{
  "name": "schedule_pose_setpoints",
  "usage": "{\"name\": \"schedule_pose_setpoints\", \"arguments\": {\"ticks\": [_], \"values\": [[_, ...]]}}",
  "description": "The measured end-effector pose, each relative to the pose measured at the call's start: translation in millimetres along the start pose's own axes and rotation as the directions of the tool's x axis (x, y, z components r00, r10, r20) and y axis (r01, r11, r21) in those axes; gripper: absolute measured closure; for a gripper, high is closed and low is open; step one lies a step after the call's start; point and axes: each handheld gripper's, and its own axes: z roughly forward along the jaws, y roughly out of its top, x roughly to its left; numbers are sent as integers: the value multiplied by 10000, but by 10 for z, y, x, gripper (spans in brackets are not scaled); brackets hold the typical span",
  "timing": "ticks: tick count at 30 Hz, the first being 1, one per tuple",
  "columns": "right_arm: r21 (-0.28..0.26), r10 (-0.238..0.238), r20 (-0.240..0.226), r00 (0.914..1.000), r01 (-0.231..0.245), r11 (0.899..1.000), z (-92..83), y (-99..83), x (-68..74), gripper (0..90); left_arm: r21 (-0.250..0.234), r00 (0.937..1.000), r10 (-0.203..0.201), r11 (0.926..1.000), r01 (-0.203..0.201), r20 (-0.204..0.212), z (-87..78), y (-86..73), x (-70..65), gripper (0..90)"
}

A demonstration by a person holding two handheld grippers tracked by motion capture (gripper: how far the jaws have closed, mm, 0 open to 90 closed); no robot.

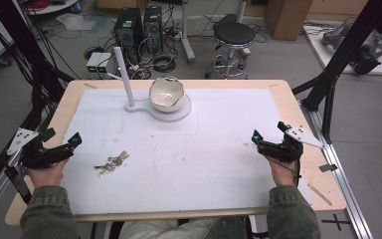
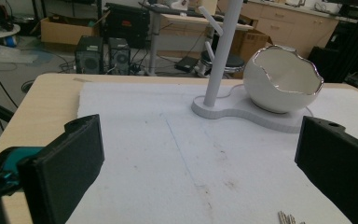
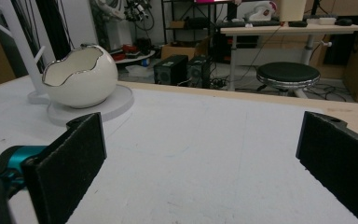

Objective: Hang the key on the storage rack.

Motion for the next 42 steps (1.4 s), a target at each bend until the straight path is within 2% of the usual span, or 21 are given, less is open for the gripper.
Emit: {"name": "schedule_pose_setpoints", "arguments": {"ticks": [8, 19, 23, 28, 36, 42], "values": [[242, -6, -138, 9999, 10, 9997, 20, -10, 11, 4, 387, 9999, -40, 9992, 34, 148, 31, -11, -3, 17], [582, -9, -265, 9996, 24, 9983, 52, -27, 25, 4, 361, 9992, -107, 9993, 94, 375, 35, 25, -44, 17], [656, -92, -332, 9994, 114, 9978, 61, -31, 40, 4, 492, 9992, -1, 9988, -19, 408, 46, 37, -63, 17], [697, -145, -415, 9990, 174, 9974, 69, -35, 43, 4, 574, 9990, -50, 9983, 24, 440, 51, 48, -77, 17], [711, -205, -449, 9988, 237, 9972, 76, -36, 44, 4, 947, 9967, 199, 9951, -273, 791, 106, 81, -176, 17], [864, -309, -523, 9982, 354, 9956, 98, -46, 63, 4, 1303, 9938, 385, 9901, -520, 1040, 144, 87, -230, 17]]}}
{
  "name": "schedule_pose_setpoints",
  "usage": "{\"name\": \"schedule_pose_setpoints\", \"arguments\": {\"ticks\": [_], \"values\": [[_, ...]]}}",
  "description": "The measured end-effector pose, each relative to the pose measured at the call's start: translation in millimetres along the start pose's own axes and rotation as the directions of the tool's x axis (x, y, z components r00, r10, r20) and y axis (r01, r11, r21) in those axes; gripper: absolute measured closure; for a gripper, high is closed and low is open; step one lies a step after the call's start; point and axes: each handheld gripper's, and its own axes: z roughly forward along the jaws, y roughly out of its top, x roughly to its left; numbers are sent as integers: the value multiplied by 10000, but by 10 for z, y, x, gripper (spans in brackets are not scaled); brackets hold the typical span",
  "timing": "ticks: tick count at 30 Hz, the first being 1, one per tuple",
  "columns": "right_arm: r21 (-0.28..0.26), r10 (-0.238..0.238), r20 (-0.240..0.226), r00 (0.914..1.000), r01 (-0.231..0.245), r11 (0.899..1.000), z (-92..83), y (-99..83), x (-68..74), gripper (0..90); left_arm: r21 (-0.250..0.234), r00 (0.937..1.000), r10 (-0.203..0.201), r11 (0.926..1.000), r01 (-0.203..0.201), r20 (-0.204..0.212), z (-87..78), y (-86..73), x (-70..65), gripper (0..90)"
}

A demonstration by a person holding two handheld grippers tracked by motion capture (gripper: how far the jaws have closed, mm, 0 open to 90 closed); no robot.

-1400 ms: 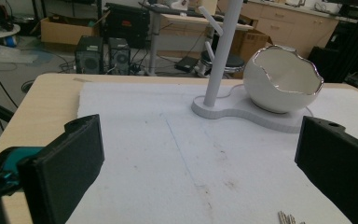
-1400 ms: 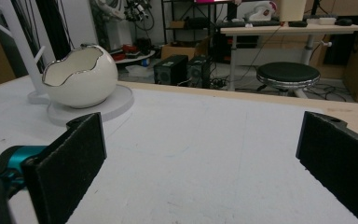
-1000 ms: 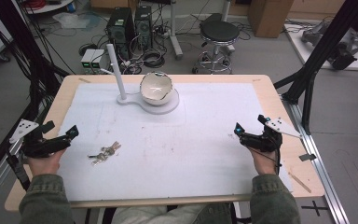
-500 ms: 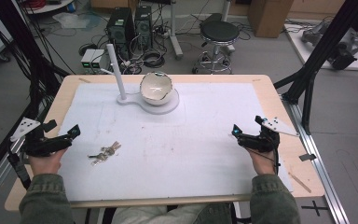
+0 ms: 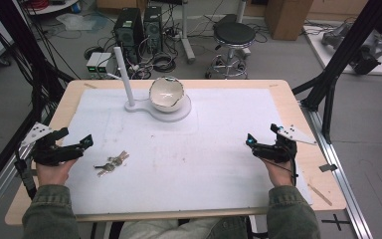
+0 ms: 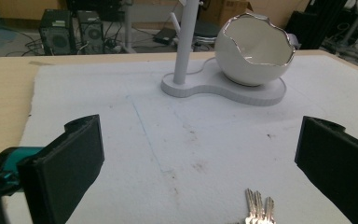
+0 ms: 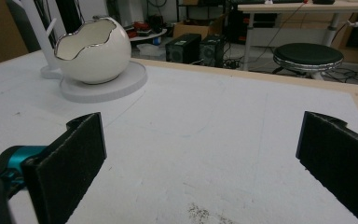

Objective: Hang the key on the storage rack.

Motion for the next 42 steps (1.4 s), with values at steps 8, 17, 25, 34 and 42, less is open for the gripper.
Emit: {"name": "schedule_pose_setpoints", "arguments": {"ticks": [8, 17, 25, 34, 42], "values": [[225, -166, -103, 9998, 168, 9996, 22, -8, 25, 4, 302, 9978, 635, 9975, -640, 180, 63, 43, -147, 17], [205, -184, -59, 9998, 185, 9996, 18, -7, 29, 4, 878, 9927, 1060, 9900, -1108, 569, 178, 17, -273, 17], [296, -193, -127, 9997, 196, 9994, 29, -10, 29, 4, 1368, 9868, 1327, 9800, -1447, 933, 279, -12, -367, 17], [404, -197, -170, 9997, 203, 9990, 41, -14, 30, 4, 1902, 9800, 1578, 9653, -1789, 1211, 370, -48, -446, 17], [465, -192, -213, 9996, 202, 9987, 37, -16, 37, 4, 2295, 9781, 1535, 9559, -1831, 1408, 425, -76, -456, 17]]}}
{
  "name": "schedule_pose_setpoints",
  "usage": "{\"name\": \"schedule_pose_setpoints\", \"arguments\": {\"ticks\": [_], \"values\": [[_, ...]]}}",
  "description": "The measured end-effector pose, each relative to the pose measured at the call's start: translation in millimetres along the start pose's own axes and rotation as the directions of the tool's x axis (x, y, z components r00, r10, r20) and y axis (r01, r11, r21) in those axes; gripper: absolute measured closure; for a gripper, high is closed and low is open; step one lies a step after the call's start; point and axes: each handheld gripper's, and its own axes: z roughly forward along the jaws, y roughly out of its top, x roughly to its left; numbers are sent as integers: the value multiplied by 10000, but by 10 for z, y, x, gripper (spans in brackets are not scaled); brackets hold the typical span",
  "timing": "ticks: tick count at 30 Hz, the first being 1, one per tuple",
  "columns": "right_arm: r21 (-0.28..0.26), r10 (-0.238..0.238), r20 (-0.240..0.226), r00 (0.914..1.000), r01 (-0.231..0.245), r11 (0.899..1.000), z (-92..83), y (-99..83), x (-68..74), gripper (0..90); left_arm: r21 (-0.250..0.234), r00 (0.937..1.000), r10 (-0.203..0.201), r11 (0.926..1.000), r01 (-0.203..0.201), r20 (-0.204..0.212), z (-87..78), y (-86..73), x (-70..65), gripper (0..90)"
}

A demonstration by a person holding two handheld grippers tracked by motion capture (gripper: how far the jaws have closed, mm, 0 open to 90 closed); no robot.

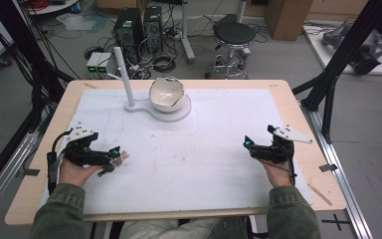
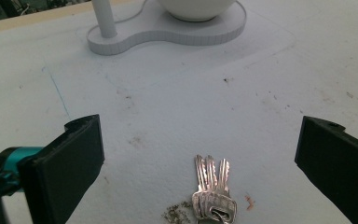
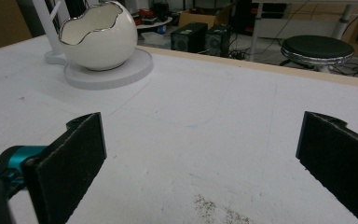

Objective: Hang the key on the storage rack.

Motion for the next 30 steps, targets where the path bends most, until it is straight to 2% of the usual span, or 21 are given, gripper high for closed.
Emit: {"name": "schedule_pose_setpoints", "arguments": {"ticks": [7, 13, 20, 26, 29, 30], "values": [[63, -132, -22, 9999, 132, 9999, 3, -1, -1, 4, 792, 9996, 228, 9966, -241, 175, 132, -13, -55, 17], [135, -224, -74, 9997, 225, 9997, 11, -4, 10, 4, 1574, 9981, 574, 9857, -602, 223, 231, -21, -87, 17], [220, -356, -76, 9993, 357, 9991, 15, -7, 12, 4, 1833, 9975, 659, 9806, -692, 241, 289, -33, -98, 17], [266, -269, -107, 9996, 272, 9993, 12, -8, 27, 4, 2312, 9960, 869, 9688, -891, 198, 342, -50, -103, 18], [275, -295, -117, 9995, 298, 9992, 10, -9, 33, 4, 2612, 9959, 902, 9611, -893, 86, 367, -64, -95, 18], [267, -354, -113, 9993, 357, 9990, 12, -9, 30, 4, 2630, 9961, 878, 9609, -865, 69, 377, -71, -93, 18]]}}
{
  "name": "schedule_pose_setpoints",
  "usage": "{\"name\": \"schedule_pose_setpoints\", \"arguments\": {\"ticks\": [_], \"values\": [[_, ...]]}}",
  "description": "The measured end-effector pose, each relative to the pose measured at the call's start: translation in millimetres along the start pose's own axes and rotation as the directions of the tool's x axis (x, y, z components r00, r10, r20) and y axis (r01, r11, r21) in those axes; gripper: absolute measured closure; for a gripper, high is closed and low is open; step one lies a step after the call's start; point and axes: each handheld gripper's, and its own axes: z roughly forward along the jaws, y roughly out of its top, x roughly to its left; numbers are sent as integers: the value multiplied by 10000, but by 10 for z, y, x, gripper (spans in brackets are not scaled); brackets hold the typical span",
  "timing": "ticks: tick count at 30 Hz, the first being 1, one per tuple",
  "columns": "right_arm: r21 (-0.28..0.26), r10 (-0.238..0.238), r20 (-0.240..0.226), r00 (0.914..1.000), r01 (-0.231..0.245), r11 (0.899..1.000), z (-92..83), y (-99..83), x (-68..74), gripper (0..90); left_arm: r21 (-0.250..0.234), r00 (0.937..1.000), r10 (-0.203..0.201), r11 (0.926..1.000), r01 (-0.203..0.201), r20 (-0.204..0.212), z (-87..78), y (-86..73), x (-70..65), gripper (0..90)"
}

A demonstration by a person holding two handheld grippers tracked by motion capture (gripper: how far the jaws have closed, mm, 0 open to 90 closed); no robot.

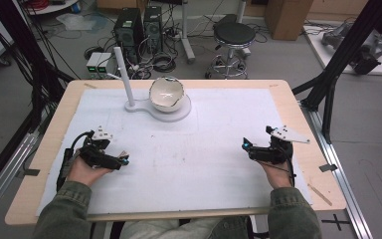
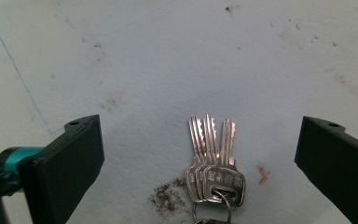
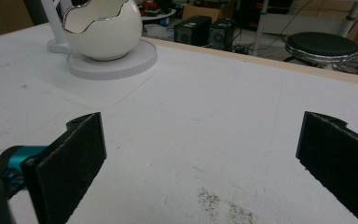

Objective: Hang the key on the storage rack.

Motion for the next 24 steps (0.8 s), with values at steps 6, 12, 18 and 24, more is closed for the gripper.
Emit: {"name": "schedule_pose_setpoints", "arguments": {"ticks": [6, 12, 18, 24], "values": [[16, -18, 10, 10000, 17, 10000, 2, -2, 0, 4, 374, 9997, 69, 9993, -60, -224, 27, -5, 15, 28], [43, -13, -12, 10000, 13, 10000, 5, -7, 3, 4, 631, 9996, 185, 9979, -171, -220, 54, -11, 6, 77], [52, 3, -18, 10000, -3, 10000, 9, -10, 8, 4, 789, 9989, 293, 9965, -263, -376, 60, 22, -28, 134], [76, -34, -31, 10000, 35, 10000, 11, -12, 12, 4, 1010, 9987, 459, 9939, -436, -205, 86, 39, -59, 207]]}}
